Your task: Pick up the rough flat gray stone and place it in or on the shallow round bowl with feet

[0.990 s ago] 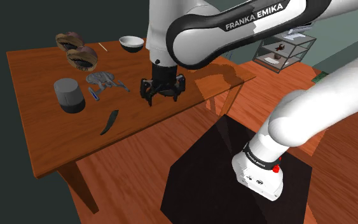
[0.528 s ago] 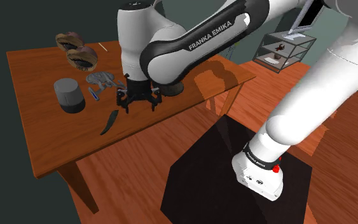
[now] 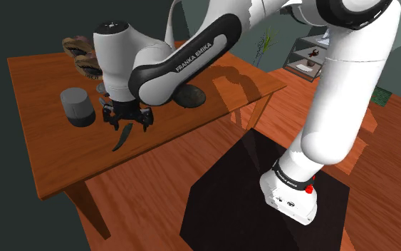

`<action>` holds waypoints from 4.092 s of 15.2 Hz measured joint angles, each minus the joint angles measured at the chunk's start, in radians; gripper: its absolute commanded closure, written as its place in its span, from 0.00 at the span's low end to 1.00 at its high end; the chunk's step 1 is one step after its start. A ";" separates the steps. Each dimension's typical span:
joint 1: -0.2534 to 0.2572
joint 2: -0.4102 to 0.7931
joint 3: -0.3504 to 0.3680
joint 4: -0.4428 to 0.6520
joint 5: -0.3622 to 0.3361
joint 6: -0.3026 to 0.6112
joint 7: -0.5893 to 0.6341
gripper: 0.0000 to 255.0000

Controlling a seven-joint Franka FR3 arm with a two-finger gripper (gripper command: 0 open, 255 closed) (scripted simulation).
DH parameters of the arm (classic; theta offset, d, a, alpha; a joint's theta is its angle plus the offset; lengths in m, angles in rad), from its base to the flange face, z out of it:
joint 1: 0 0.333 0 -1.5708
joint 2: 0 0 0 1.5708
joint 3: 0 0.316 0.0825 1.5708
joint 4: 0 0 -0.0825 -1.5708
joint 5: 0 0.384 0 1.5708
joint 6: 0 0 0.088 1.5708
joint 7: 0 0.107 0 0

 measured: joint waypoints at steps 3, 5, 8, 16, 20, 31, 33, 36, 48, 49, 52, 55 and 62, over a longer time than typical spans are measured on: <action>0.060 0.113 -0.050 0.117 -0.073 -0.014 0.100 0.00; 0.093 0.182 -0.080 0.189 -0.109 -0.021 0.139 0.00; 0.107 0.218 -0.099 0.200 -0.134 0.001 0.162 0.00; 0.120 0.261 -0.121 0.205 -0.164 0.036 0.181 0.00; 0.120 0.262 -0.121 0.205 -0.165 0.036 0.181 1.00; 0.116 0.251 -0.116 0.207 -0.157 0.026 0.175 1.00; 0.110 0.234 -0.107 0.206 -0.145 0.012 0.166 1.00; 0.102 0.208 -0.094 0.207 -0.125 -0.013 0.152 1.00; 0.072 0.115 -0.048 0.239 -0.049 -0.123 0.093 1.00; 0.069 0.110 -0.046 0.245 -0.044 -0.131 0.087 1.00; 0.064 0.092 -0.038 0.258 -0.028 -0.159 0.074 1.00; 0.013 0.040 -0.036 0.196 -0.001 -0.133 0.026 1.00; -0.133 -0.093 -0.051 0.025 0.079 -0.046 -0.142 1.00</action>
